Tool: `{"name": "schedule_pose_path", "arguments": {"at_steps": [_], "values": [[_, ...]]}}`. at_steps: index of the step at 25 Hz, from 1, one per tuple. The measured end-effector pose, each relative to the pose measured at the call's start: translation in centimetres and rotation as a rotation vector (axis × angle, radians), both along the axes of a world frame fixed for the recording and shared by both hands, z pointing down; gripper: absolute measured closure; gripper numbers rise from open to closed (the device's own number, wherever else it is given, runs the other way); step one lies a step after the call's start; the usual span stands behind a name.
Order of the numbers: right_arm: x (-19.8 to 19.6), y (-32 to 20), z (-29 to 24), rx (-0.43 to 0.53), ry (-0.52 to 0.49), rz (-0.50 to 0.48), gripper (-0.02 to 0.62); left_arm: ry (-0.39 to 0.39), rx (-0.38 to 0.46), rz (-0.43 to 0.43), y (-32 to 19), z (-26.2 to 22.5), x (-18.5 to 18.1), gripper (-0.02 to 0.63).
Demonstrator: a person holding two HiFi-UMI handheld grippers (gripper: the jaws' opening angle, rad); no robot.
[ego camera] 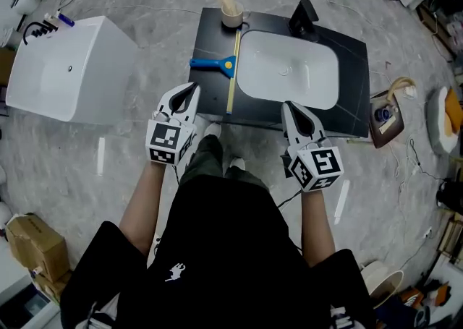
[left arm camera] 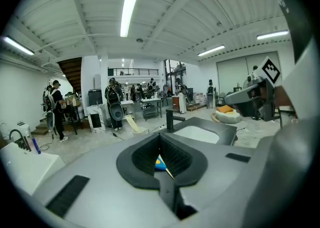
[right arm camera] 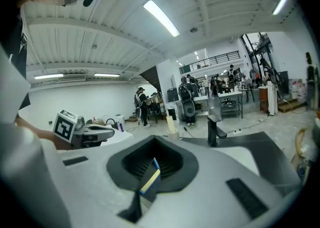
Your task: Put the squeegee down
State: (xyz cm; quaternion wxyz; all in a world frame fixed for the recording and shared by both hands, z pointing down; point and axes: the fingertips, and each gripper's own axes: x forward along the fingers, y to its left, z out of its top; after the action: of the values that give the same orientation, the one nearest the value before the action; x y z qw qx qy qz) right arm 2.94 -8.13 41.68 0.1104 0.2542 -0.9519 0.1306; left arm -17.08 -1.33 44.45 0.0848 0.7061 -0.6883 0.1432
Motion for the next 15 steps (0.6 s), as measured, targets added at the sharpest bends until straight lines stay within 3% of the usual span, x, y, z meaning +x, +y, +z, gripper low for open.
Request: {"name": "schedule_pose_path", "arguments": {"at_steps": [8, 15], "values": [[3.1, 2.1, -2.2, 0.047, -0.029, -0.022, 0.594, 0.039, 0.109, -0.139, 4.6, -3.8, 1.1, 0.603], [2.8, 2.6, -5.0, 0.093, -0.059, -0.049, 0.594, 0.004, 0.149, -0.149, 5.7, -6.5, 2.1, 0.603]]}}
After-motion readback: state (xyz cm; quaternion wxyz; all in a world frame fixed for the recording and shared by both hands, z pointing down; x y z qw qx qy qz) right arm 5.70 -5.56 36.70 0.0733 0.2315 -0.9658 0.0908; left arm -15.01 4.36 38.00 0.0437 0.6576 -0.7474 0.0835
